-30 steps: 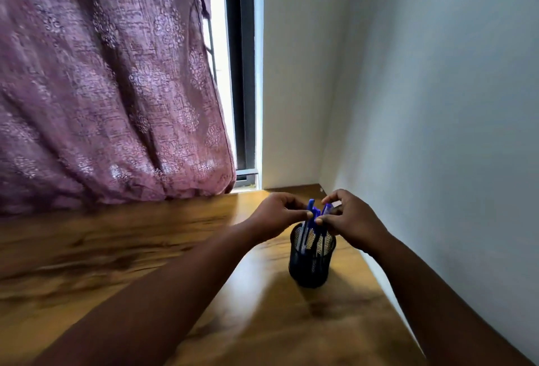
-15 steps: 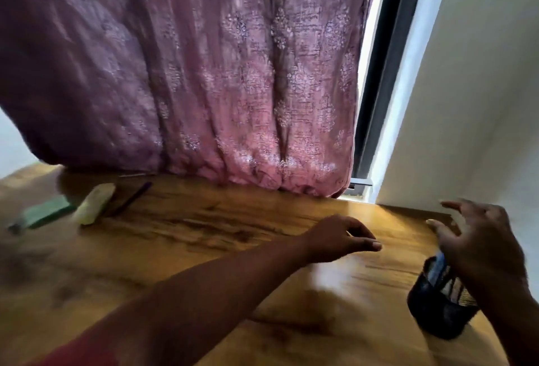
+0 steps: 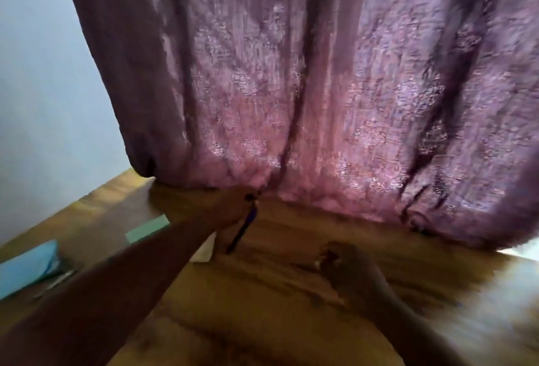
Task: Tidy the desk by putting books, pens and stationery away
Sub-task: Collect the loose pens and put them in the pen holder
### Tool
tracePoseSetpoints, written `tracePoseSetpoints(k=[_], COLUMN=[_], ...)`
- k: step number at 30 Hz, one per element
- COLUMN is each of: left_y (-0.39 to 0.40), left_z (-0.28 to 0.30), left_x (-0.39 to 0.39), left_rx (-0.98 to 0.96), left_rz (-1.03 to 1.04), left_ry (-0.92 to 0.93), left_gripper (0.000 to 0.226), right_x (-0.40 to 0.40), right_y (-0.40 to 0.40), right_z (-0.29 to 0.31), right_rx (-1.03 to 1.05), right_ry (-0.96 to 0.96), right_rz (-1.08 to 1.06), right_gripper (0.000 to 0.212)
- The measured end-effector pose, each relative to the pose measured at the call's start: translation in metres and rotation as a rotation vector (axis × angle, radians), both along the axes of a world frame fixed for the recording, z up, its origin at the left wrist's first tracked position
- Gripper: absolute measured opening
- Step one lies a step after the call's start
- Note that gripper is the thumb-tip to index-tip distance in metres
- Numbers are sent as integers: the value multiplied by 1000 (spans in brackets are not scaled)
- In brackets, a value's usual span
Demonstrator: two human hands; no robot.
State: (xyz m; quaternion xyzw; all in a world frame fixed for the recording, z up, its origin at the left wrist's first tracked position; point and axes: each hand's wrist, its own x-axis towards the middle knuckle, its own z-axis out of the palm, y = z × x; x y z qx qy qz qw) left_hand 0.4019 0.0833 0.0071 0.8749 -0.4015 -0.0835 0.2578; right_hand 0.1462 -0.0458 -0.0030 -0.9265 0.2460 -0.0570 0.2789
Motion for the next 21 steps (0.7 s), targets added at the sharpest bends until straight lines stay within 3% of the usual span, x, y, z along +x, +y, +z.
tracePoseSetpoints(k=[3, 6, 11, 15, 21], left_y=[16, 8, -31, -54, -57], left_z=[-19, -21, -41, -49, -57], left_x=[63, 100, 130, 131, 135], left_rx=[9, 111, 244, 304, 272], left_rz=[10, -20, -180, -247, -217], left_ry=[-48, -49, -137, -251, -278], left_gripper=[49, 32, 27, 23, 20], right_x=[86, 153, 226, 246, 244], right_y=[18, 18, 22, 29, 28], right_z=[-23, -45, -58, -64, -74], right_rx=[169, 242, 130, 63, 44], right_ry=[-45, 0, 10, -59, -67], right_rz=[-57, -123, -146, -174, -295], right_gripper=[9, 16, 21, 39, 31])
